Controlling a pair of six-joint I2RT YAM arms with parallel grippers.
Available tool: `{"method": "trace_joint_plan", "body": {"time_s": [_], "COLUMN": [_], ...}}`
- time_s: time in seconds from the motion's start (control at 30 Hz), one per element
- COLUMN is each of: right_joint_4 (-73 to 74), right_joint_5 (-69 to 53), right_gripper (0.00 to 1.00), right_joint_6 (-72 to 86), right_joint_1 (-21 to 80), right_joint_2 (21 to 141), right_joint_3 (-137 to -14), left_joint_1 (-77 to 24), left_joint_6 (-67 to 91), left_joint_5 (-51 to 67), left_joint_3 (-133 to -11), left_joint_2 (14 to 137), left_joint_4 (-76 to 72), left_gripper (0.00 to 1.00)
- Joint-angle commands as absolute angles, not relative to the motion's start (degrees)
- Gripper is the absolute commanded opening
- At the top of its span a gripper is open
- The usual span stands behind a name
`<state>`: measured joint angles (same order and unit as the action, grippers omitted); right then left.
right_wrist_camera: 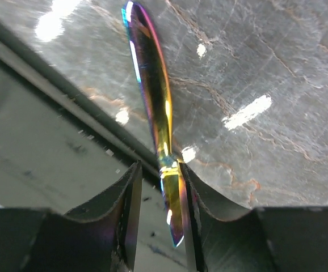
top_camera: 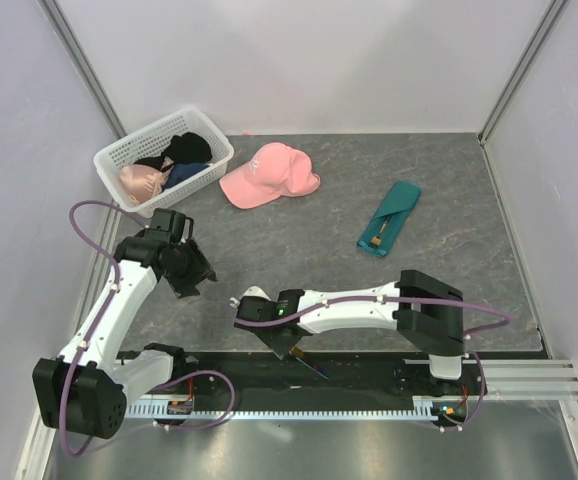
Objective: Fold the napkin into a case and place the utensils inside
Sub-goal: Pick up the knife from the corner of the board, then pass from the right arm to the left
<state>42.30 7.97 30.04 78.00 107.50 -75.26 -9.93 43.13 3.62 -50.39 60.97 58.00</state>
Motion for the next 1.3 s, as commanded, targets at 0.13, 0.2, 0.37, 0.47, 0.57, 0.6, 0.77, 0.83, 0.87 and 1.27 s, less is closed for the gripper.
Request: {"method": "trace_joint_plan", "body": {"time_s": [0.13,0.2,0.37,0.47,0.57,0.6,0.77,0.83,0.87,1.27], "right_joint_4": [42.1,42.1,42.36,42.89,43.59,43.59,42.11,38.68,37.8,35.59], "right_joint_5": [13.97,13.97,15.2,17.31,17.05,16.7,10.13,8.1,7.13,1.06], "right_gripper": [0.41,0.41,0.33,0.15,0.0,0.0,0.0,0.0,0.0,0.0], "right_joint_6": [26.9,26.19,25.66,26.19,26.89,27.42,33.04,36.81,38.13,51.5], "right_joint_1": [78.57,78.49,78.49,78.14,76.39,75.68,69.44,66.38,65.23,48.52], "right_joint_2": [112.67,113.99,115.22,115.31,113.74,112.77,103.9,100.04,99.15,95.45], "right_joint_3": [-79.27,-80.07,-80.07,-79.89,-80.16,-80.07,-77.88,-74.38,-73.14,-69.26], "left_joint_1": [-8.96,-8.79,-8.53,-8.44,-8.44,-8.44,-8.44,-8.52,-8.53,-31.37], "left_joint_6": [44.12,43.86,43.51,43.16,41.05,40.0,34.89,36.12,36.73,46.67], "left_joint_5": [0.97,0.97,1.23,1.75,5.26,7.1,23.53,30.8,33.2,41.66], "left_joint_3": [-51.42,-50.72,-50.45,-50.8,-50.8,-50.63,-47.3,-45.62,-43.7,-43.41], "left_joint_2": [60.21,59.86,59.41,59.76,60.38,60.55,60.47,60.47,61.16,75.93], "left_joint_4": [59.5,59.59,59.41,58.98,57.57,56.87,47.59,43.61,38.98,14.59], "left_gripper": [0.59,0.6,0.59,0.59,0.59,0.59,0.63,0.67,0.68,0.7]}}
